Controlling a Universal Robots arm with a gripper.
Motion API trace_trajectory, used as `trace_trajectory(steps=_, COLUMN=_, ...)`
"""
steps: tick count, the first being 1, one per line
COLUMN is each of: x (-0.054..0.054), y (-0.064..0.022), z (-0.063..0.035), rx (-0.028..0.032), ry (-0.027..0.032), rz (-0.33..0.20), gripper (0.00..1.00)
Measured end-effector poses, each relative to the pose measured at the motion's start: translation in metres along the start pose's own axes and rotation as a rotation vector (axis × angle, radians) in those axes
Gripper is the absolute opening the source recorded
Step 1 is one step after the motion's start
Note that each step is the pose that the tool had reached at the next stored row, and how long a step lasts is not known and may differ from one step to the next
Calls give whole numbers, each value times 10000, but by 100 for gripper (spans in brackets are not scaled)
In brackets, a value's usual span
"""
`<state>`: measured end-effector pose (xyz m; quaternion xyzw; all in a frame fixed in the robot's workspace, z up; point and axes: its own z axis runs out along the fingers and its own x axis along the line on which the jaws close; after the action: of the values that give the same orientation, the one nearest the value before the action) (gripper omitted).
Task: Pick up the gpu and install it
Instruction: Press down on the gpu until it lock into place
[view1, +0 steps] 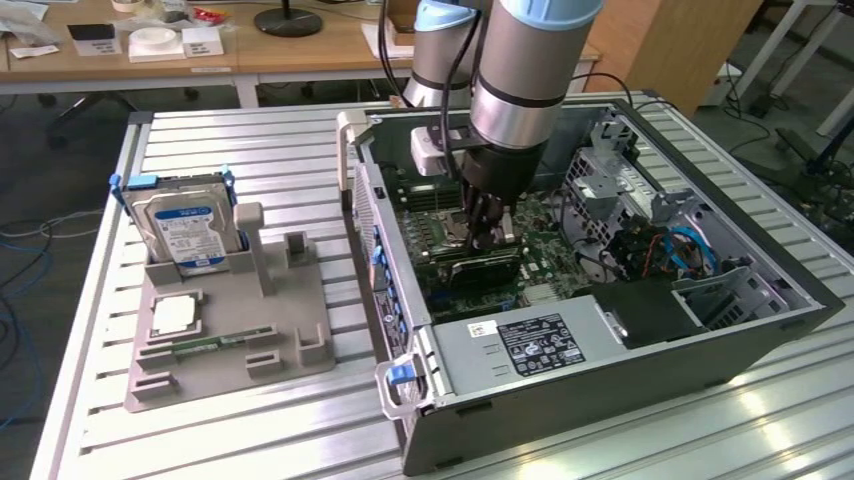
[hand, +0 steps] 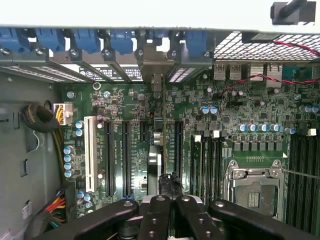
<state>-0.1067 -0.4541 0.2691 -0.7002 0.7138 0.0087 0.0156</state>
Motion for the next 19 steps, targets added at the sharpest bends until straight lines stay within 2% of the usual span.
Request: trace_trajectory(steps=19, x=-5, y=1, z=61, rx=0, ry=-2, rz=0, gripper=11)
